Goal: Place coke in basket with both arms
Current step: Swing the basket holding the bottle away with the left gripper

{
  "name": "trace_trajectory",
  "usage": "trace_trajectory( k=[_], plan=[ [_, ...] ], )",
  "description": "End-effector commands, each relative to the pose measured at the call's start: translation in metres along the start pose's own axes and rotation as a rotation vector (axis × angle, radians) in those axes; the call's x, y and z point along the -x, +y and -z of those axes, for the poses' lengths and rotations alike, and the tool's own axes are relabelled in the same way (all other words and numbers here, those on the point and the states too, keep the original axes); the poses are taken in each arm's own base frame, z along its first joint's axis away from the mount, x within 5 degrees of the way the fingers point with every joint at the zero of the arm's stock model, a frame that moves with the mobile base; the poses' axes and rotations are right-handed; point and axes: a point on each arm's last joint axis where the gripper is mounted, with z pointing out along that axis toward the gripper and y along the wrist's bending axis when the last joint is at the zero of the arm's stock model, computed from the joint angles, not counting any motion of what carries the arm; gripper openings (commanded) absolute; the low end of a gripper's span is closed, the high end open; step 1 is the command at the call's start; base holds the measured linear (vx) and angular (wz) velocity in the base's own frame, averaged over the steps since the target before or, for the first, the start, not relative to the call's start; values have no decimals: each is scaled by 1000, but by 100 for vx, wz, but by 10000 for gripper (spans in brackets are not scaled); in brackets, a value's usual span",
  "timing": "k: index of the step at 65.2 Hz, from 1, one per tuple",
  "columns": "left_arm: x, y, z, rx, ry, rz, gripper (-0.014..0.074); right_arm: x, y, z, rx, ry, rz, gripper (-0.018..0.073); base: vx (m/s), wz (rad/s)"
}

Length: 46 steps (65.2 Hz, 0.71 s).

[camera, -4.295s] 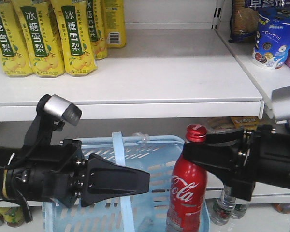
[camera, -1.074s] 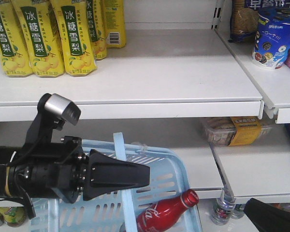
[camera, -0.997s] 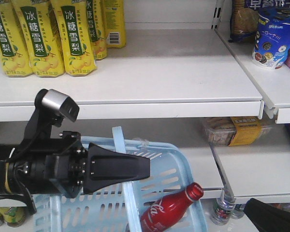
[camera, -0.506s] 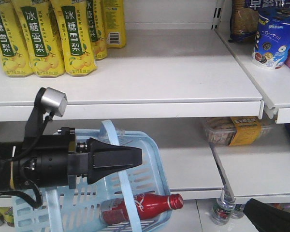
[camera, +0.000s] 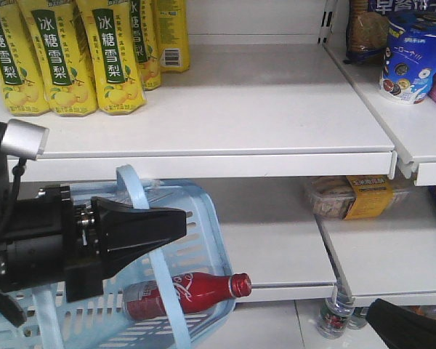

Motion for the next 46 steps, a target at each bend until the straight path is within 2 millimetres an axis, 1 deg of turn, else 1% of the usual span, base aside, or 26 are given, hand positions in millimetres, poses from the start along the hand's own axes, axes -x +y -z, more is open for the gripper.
trace_trajectory(
  k=[1,7,13,21,24,31,35,46],
  plan=[
    [19,-25,14,-67,-114,-220,-6,9,0,0,-16,-21,44,-5,0,0],
    [20,-33,20,-66,-141,-353,-6,9,0,0,-16,-21,44,-5,0,0],
    [22,-38,28,-43,-175,-450,-6,9,0,0,-19,-22,44,-5,0,0],
    [23,-41,38,18,-224,-467,-6,9,0,0,-19,-22,44,-5,0,0],
    [20,-39,42,60,-247,-449,-6,9,0,0,-19,-22,44,-5,0,0],
    [8,-25,51,178,-296,-351,-6,9,0,0,-18,-22,44,-5,0,0],
    [-2,-17,58,246,-316,-299,-6,9,0,0,-18,-22,44,-5,0,0],
    [-38,4,73,379,-328,-183,-6,9,0,0,-17,-21,44,-5,0,0]
  ],
)
